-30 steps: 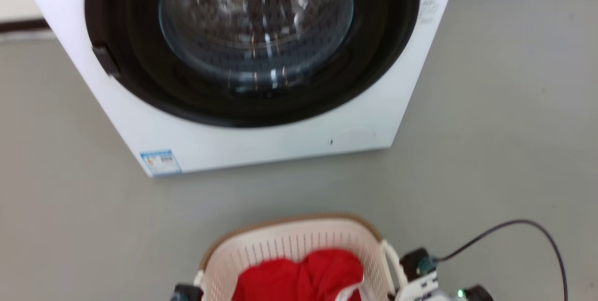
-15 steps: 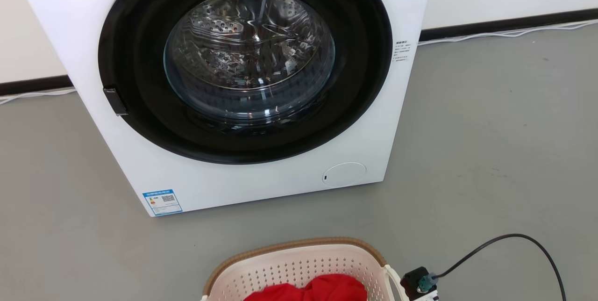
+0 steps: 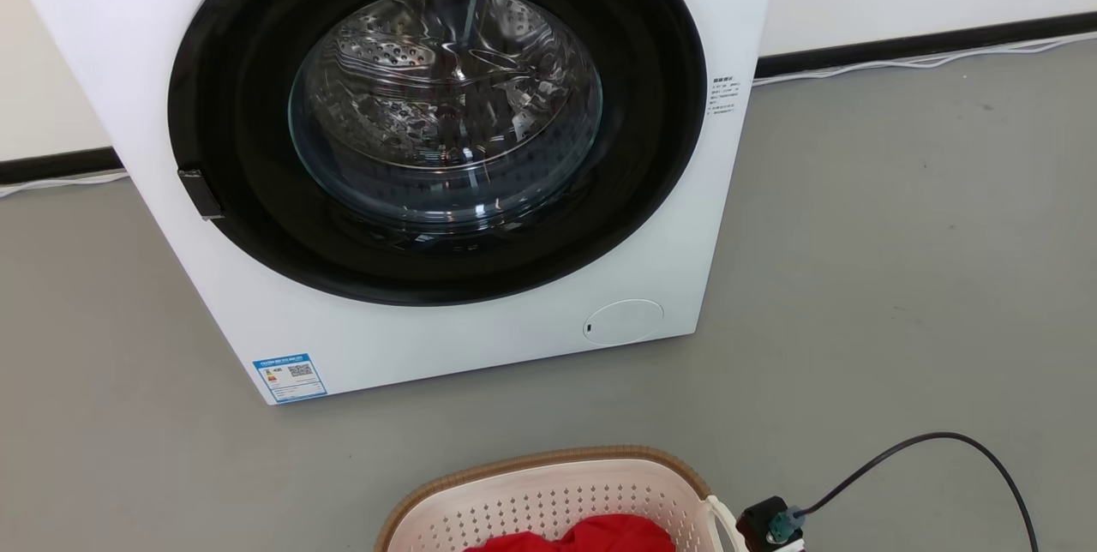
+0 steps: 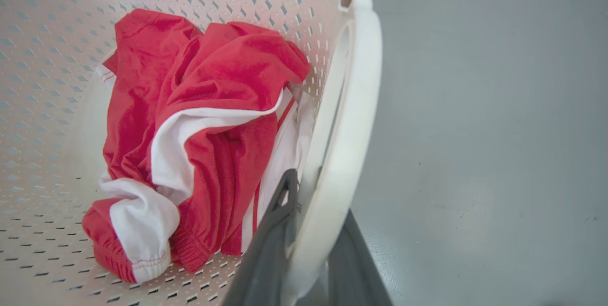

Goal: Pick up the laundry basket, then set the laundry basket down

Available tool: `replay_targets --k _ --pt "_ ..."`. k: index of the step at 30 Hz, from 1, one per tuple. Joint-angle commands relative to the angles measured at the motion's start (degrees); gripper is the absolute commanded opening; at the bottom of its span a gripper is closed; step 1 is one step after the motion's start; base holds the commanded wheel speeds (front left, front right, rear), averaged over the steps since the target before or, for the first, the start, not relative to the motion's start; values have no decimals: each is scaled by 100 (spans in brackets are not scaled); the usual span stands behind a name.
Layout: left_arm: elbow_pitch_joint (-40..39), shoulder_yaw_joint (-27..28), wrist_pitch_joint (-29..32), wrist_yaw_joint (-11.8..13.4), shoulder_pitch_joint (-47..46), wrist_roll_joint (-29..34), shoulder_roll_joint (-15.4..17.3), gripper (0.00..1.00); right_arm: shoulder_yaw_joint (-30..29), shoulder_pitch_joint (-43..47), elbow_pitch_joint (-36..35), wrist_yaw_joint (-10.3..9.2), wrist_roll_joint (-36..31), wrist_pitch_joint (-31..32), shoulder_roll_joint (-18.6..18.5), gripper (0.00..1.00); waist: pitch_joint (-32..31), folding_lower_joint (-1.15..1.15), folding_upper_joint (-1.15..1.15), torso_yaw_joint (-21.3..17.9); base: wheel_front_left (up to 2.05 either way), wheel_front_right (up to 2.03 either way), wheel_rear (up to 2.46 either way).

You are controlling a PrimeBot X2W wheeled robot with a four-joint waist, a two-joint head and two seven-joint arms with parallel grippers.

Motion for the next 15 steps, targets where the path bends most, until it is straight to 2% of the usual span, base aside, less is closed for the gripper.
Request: replay_targets --k 1,15 --pt "-176 44 -131 -59 -260 -6 -78 0 185 -76 -156 145 14 -44 195 0 4 0 0 -5 0 0 0" --pt "-108 -316 -179 -17 -321 -344 -78 0 286 -82 -56 145 155 -140 195 0 -18 0 0 48 0 0 0"
